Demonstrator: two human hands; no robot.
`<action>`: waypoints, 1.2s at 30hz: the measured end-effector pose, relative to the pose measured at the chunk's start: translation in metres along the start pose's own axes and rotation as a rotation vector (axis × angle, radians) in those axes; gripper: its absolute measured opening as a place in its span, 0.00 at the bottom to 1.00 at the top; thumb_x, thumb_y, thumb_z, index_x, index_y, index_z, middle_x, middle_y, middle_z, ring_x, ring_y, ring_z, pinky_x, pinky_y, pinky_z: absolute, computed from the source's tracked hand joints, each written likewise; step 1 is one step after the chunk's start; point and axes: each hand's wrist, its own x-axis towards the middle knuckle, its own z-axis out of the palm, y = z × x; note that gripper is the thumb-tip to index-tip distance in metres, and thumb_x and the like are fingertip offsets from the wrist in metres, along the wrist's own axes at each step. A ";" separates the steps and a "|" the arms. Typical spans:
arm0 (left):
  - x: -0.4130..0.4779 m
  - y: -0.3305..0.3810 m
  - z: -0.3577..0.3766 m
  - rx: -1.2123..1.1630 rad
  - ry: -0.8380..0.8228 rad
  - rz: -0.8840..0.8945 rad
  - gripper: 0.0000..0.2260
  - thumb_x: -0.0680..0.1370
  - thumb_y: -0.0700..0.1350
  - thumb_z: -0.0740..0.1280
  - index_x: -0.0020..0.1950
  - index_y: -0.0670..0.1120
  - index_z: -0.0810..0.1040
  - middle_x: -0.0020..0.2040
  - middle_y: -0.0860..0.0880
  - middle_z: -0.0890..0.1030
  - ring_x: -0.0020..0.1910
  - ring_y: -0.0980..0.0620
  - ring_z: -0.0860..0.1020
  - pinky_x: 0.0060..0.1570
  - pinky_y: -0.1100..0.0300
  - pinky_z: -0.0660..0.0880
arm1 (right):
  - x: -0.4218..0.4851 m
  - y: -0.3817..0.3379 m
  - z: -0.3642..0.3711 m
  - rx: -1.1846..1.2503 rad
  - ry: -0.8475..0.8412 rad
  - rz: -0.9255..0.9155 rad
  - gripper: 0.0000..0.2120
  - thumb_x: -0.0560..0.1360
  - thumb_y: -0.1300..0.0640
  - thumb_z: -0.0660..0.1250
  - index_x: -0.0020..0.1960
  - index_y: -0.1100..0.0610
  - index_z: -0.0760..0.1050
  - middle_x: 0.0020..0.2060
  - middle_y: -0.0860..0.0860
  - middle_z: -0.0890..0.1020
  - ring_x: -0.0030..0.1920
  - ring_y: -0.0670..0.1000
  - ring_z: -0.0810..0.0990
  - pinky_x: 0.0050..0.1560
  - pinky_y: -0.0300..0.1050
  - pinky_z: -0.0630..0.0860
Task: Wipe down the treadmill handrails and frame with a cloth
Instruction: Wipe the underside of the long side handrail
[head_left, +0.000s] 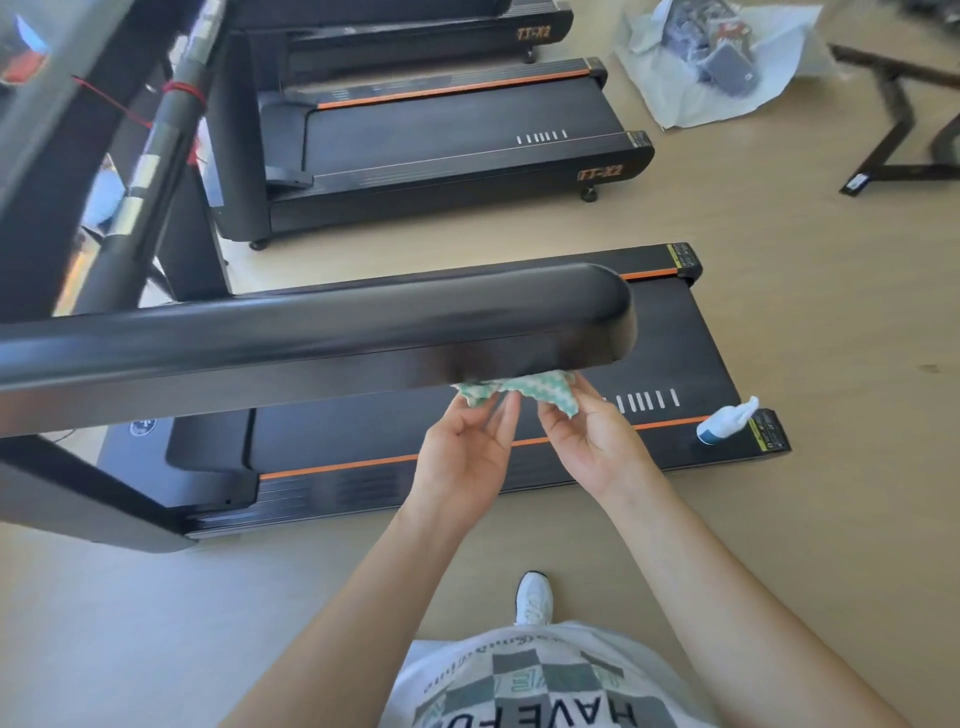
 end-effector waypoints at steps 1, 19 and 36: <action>0.003 -0.007 0.005 0.000 0.003 -0.003 0.14 0.81 0.30 0.56 0.58 0.39 0.79 0.64 0.41 0.82 0.65 0.44 0.81 0.60 0.56 0.81 | -0.001 -0.005 -0.001 0.012 0.012 -0.010 0.09 0.81 0.69 0.60 0.49 0.62 0.78 0.41 0.53 0.85 0.40 0.48 0.85 0.42 0.37 0.81; 0.007 -0.003 0.013 0.027 0.048 0.043 0.12 0.80 0.28 0.57 0.51 0.40 0.78 0.51 0.44 0.83 0.57 0.45 0.82 0.57 0.57 0.81 | -0.005 0.000 0.002 -0.153 -0.036 -0.038 0.05 0.77 0.69 0.66 0.47 0.60 0.76 0.43 0.52 0.82 0.46 0.48 0.84 0.48 0.37 0.81; -0.067 0.229 -0.125 -0.087 0.245 0.293 0.07 0.80 0.30 0.64 0.50 0.40 0.78 0.41 0.48 0.85 0.44 0.55 0.85 0.52 0.64 0.81 | 0.002 0.246 0.135 -0.243 -0.060 0.199 0.05 0.80 0.68 0.64 0.49 0.60 0.77 0.46 0.53 0.85 0.46 0.49 0.86 0.45 0.39 0.82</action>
